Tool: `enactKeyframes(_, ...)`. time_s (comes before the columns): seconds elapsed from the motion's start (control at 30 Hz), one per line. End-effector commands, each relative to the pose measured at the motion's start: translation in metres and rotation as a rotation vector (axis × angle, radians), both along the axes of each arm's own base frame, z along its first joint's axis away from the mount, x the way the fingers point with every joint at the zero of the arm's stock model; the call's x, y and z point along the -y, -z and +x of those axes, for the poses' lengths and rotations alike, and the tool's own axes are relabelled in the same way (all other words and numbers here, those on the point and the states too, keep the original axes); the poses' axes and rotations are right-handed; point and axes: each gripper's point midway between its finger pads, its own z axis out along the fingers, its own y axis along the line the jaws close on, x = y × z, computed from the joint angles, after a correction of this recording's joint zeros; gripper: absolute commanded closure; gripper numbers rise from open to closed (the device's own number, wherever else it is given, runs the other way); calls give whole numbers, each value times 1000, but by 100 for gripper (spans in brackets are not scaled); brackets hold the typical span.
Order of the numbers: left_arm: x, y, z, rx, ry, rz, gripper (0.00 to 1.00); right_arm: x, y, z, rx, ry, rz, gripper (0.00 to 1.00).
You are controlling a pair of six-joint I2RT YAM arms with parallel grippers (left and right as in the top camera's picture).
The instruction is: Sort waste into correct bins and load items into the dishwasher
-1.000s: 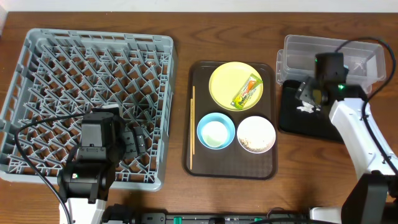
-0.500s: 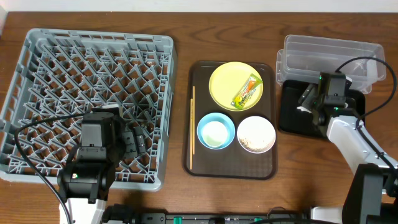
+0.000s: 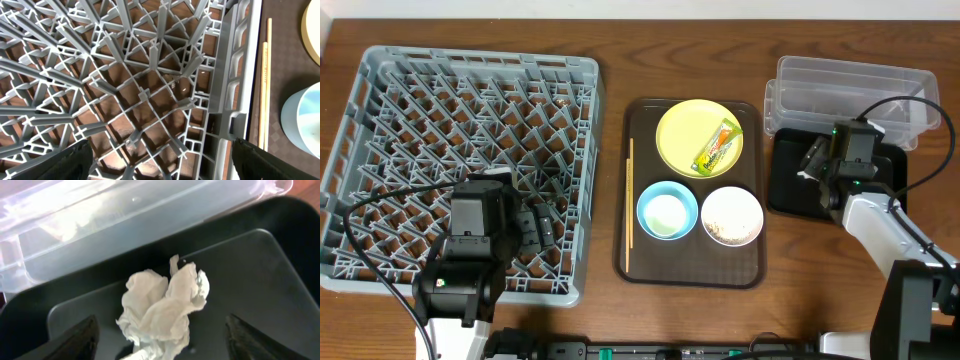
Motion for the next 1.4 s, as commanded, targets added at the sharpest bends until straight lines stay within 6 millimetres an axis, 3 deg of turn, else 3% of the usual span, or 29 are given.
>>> enactKeyframes(0.0, -1, -6, 2, 15, -8, 7, 9, 6, 20, -6, -58, 13, -22, 20)
enactKeyframes(0.2, -1, -6, 2, 15, -8, 7, 9, 6, 42, -10, -116, 14, -20, 26)
enactKeyframes(0.27, -1, -6, 2, 16, -8, 6, 9, 6, 44, -10, -118, 14, -21, 40)
enactKeyframes(0.43, -1, -6, 2, 16, -8, 6, 9, 7, 31, -3, -77, 12, -25, 88)
enactKeyframes(0.5, -1, -6, 2, 15, -8, 6, 9, 6, 21, 0, -53, 6, -27, 97)
enactKeyframes(0.67, -1, -6, 2, 16, -8, 6, 9, 1, -15, -2, 11, -25, -22, 99)
enactKeyframes(0.83, -1, -8, 4, 28, -8, 6, 9, -27, -65, 0, 123, -218, 11, 99)
enactKeyframes(1.0, -1, -10, 6, 38, -8, 6, 9, -28, -113, 2, 235, -248, -33, 99)
enactKeyframes(1.2, -1, -10, 6, 38, -8, 6, 9, -22, -148, 22, 235, -251, -41, 99)
enactKeyframes(1.37, -1, -10, 6, 38, -8, 5, 9, -17, -166, 53, 161, -277, -61, 99)
